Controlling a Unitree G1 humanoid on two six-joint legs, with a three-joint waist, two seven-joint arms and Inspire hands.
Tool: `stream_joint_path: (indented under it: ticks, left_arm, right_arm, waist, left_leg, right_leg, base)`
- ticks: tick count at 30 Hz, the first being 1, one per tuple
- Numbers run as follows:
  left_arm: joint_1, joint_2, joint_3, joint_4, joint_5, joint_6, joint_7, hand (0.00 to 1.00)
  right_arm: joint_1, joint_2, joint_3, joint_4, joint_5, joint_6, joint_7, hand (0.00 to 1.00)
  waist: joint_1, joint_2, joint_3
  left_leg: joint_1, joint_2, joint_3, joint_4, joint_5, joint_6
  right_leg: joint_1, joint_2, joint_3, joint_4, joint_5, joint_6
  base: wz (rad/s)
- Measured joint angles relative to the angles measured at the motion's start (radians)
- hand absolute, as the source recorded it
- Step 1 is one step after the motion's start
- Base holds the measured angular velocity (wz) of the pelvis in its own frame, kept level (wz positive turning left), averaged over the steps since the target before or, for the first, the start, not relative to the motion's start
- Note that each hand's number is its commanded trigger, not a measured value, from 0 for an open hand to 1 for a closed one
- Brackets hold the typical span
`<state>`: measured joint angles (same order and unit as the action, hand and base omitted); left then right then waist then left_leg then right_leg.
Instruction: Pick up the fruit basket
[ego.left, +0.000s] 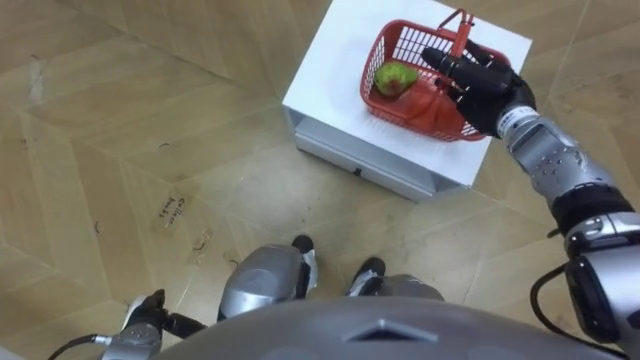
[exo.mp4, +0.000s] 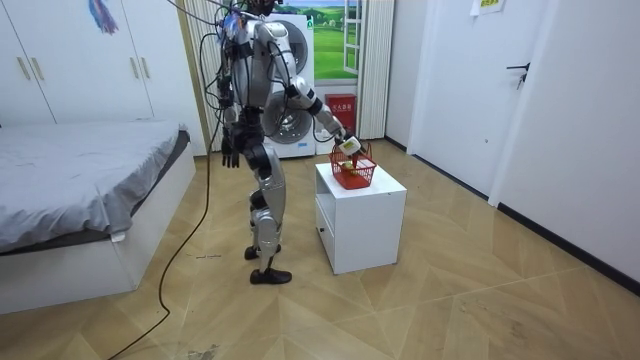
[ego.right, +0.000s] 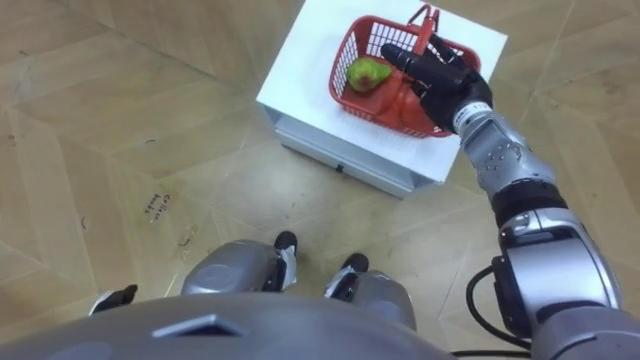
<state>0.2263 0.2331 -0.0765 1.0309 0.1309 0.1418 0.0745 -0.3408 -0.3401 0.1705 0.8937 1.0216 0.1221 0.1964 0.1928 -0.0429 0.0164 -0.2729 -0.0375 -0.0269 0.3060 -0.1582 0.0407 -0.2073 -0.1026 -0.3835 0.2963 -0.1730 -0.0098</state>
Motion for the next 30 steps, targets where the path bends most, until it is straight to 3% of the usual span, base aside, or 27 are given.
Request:
stream_joint_path:
  ticks: [10,18,27,30]
  left_arm:
    - [0.002,0.013,-0.001,-0.03,-0.001,0.004,0.001,0.0]
    - [0.002,0.012,0.0,-0.03,-0.005,0.001,0.007,0.0]
    - [0.007,0.012,0.005,-0.029,0.0,-0.005,0.025,0.0]
    - [0.007,0.003,0.048,-0.03,0.031,-0.006,0.029,0.0]
  right_arm:
    - [0.06,0.0,-0.027,0.008,-0.007,0.0,0.004,0.0]
    - [0.114,-0.01,-0.057,0.003,-0.001,-0.003,0.008,0.0]
    - [0.144,-0.012,-0.094,-0.085,0.032,-0.004,-0.007,0.0]
    - [0.175,-0.012,-0.137,-0.121,0.031,-0.011,-0.008,0.0]
  waist:
    - [-0.048,0.012,-0.0026]
    - [-0.062,0.016,-0.0059]
    - [-0.082,0.002,-0.0147]
    - [-0.091,-0.003,-0.0174]
  left_leg:
    - [0.004,0.007,0.001,-0.003,-0.001,-0.001]
    - [0.021,0.016,0.032,-0.022,-0.001,-0.001]
    - [0.044,0.019,0.064,-0.041,-0.001,-0.001]
    - [0.055,0.019,0.067,-0.042,-0.001,-0.001]
  right_leg:
    - [0.014,0.016,-0.002,-0.022,0.001,-0.002]
    - [0.019,0.016,0.003,-0.028,0.003,-0.006]
    - [0.017,0.019,0.044,-0.024,0.003,-0.003]
    - [0.029,0.019,0.046,-0.028,0.002,-0.003]
  base:
    - [0.01]
    - [-0.06]
    - [-0.1]
    - [0.0]
